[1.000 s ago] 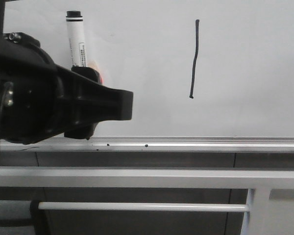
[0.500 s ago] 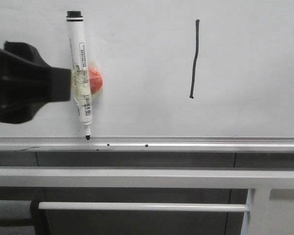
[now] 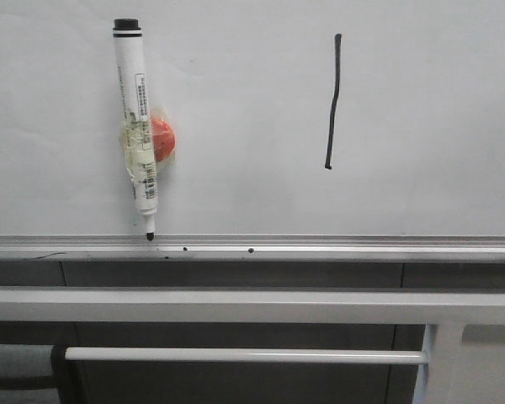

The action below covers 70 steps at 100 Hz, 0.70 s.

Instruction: Write number 1 on whiteboard

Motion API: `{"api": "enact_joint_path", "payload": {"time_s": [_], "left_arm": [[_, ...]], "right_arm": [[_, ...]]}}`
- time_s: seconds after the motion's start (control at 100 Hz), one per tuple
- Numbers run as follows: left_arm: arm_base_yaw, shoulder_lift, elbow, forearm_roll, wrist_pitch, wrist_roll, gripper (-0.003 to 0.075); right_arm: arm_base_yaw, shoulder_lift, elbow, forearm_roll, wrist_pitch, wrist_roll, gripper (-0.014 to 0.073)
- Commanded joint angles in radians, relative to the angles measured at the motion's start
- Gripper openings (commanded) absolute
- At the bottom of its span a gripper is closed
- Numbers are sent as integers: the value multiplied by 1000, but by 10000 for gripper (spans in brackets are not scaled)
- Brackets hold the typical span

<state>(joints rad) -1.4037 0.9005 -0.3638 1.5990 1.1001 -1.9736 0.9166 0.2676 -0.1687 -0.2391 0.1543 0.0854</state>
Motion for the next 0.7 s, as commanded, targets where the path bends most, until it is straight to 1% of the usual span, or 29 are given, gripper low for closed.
{"api": "enact_joint_path", "payload": {"time_s": [0.0,0.03,0.08,0.17,0.25,0.34,0.54,0.69], "left_arm": [[-8,-56,-21,35,77,81,-20],[-8,-80,-21,33,84,90,-20],[-8,-116,-21,31,86,117,-20],[-8,-183,-21,31,82,191,-20],[-8,-227,-21,31,82,294,-20],[-8,-271,-28,31,74,346,-20],[-8,-343,-33,31,68,352,-20],[-8,-358,-33,31,65,345,-20]], "right_arm": [[1,7,28,-58,-204,14,-63],[1,7,44,-78,-238,14,-63],[1,7,66,-84,-254,14,-63],[1,7,86,-84,-254,14,-64],[1,7,88,-84,-256,14,-64],[1,7,88,-84,-262,14,-64],[1,7,88,-84,-262,14,-64],[1,7,88,-84,-262,14,-64]]}}
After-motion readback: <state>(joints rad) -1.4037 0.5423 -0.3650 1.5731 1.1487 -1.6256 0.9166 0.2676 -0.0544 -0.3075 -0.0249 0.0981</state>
